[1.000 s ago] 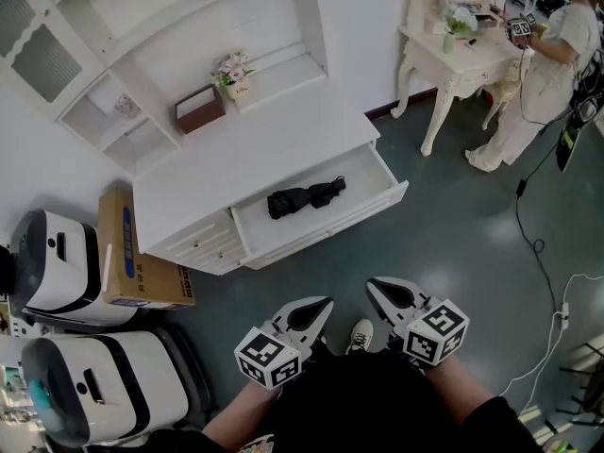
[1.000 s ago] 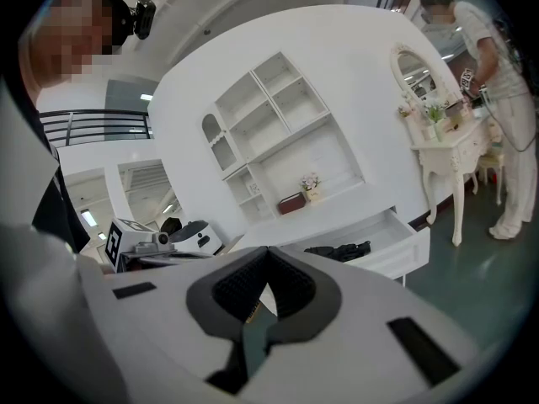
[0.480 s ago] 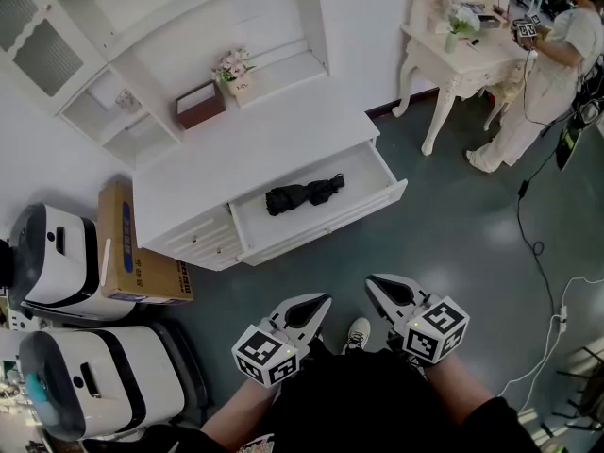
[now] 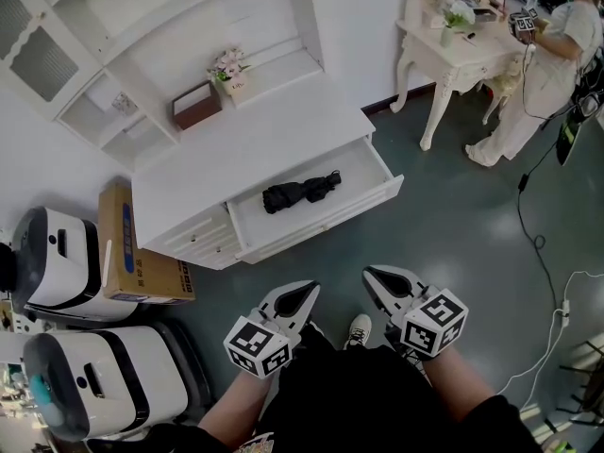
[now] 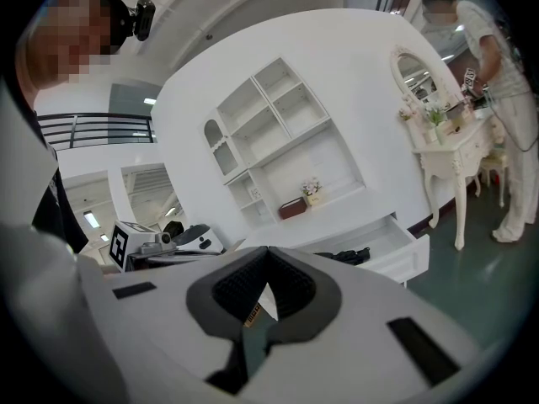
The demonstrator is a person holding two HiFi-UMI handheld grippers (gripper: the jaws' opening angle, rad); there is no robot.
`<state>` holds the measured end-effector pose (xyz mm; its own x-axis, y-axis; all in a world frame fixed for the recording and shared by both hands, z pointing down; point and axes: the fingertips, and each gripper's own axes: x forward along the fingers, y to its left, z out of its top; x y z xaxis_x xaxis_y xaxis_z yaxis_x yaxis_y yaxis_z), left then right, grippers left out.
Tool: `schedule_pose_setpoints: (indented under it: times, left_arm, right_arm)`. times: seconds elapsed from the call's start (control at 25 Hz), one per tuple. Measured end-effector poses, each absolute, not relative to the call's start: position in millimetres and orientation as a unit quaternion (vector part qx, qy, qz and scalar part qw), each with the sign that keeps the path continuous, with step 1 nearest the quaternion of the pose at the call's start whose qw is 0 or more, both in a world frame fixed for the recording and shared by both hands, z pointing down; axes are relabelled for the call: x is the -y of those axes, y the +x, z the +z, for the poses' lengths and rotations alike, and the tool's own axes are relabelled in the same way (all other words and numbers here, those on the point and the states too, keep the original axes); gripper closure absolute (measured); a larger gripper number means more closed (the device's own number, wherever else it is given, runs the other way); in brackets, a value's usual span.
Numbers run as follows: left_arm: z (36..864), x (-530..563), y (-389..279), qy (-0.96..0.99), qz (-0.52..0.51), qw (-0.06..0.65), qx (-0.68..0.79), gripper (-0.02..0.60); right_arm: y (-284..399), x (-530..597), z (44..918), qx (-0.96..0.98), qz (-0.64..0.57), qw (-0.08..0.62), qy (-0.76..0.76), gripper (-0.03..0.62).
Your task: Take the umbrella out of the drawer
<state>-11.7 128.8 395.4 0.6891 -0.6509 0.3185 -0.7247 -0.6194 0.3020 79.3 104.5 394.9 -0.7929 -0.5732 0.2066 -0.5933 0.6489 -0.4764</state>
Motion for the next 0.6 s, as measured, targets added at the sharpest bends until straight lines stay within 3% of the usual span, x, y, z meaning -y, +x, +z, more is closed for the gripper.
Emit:
schedule_pose_setpoints:
  times: [0.6]
  left_arm:
    - [394,-77,-51,0.903,0.112,0.183,0.372,0.577]
  right_arm:
    - [44,-55,396,0.899,0.262,0.027,0.350,0.592]
